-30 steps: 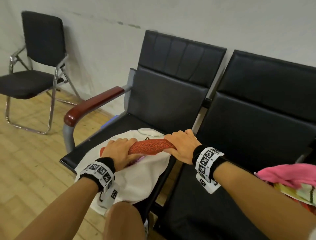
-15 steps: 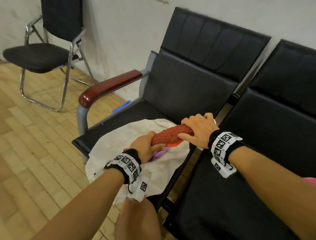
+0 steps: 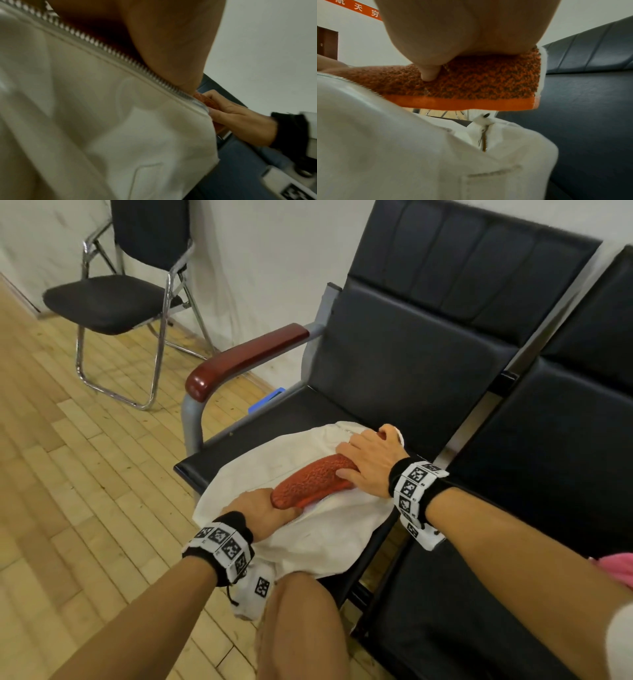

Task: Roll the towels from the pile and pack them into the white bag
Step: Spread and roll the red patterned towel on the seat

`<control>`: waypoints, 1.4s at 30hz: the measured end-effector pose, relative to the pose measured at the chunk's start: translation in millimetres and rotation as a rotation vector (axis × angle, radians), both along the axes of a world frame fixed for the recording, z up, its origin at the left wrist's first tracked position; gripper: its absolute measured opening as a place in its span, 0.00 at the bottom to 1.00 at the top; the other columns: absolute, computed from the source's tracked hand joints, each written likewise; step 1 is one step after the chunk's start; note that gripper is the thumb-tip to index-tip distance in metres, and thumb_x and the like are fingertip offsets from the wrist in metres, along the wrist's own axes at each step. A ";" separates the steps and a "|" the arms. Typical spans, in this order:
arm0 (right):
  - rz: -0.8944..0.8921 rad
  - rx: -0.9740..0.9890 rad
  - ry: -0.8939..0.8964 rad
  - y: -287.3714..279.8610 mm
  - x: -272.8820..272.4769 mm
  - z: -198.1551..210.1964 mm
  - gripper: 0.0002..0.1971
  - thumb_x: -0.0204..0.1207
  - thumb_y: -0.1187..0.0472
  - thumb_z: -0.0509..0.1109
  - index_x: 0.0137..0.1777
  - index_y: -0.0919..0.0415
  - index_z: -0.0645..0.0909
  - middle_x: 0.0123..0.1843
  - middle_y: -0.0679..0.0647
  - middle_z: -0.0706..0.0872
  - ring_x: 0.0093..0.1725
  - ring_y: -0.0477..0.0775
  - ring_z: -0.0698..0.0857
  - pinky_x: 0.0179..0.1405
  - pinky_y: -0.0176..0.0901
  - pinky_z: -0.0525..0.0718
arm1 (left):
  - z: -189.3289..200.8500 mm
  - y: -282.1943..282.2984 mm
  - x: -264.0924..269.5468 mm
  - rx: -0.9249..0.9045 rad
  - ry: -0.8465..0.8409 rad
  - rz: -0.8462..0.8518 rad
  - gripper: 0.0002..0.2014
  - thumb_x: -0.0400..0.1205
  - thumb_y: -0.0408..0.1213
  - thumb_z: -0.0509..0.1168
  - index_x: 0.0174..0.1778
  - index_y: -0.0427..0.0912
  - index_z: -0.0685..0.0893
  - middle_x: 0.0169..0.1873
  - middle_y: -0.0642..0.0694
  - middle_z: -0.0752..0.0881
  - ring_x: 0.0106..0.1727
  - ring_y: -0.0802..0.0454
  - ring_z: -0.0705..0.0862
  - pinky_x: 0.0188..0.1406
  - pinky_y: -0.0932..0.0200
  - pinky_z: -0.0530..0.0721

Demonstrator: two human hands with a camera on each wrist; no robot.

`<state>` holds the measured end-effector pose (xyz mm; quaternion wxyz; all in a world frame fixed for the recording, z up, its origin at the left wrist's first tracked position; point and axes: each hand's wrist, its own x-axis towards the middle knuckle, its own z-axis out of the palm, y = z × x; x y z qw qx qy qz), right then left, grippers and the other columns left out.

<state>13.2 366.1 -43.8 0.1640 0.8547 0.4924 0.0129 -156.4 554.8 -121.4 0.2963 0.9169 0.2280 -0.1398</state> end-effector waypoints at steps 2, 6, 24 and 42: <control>-0.015 0.018 -0.021 -5.4 4.3 4.3 0.21 0.82 0.36 0.51 0.69 0.43 0.70 0.62 0.47 0.79 0.63 0.55 0.76 0.70 0.65 0.63 | 4.2 -8.3 2.2 0.012 -0.072 -0.019 0.29 0.67 0.76 0.59 0.45 0.54 0.82 0.37 0.52 0.86 0.38 0.51 0.84 0.45 0.51 0.86; -0.060 0.056 -0.096 -22.9 17.5 16.5 0.20 0.81 0.37 0.52 0.67 0.43 0.71 0.58 0.47 0.78 0.61 0.56 0.76 0.69 0.65 0.62 | 15.3 -33.8 15.3 -0.014 -0.118 -0.071 0.25 0.75 0.70 0.61 0.48 0.51 0.82 0.38 0.50 0.86 0.38 0.50 0.84 0.40 0.55 0.82; -0.058 0.229 0.015 27.0 -20.1 -31.1 0.17 0.80 0.48 0.60 0.68 0.50 0.71 0.64 0.52 0.77 0.65 0.59 0.74 0.69 0.63 0.59 | 2.7 3.4 13.9 0.318 -0.047 0.198 0.68 0.60 0.89 0.46 0.87 0.42 0.46 0.84 0.35 0.31 0.85 0.35 0.33 0.82 0.38 0.33; -0.004 0.122 0.201 21.5 -26.7 -75.3 0.22 0.84 0.39 0.50 0.61 0.50 0.80 0.57 0.51 0.87 0.57 0.57 0.83 0.64 0.56 0.74 | 8.8 7.4 30.2 0.390 -0.252 0.282 0.58 0.66 0.83 0.54 0.84 0.61 0.33 0.82 0.30 0.28 0.84 0.31 0.31 0.80 0.34 0.32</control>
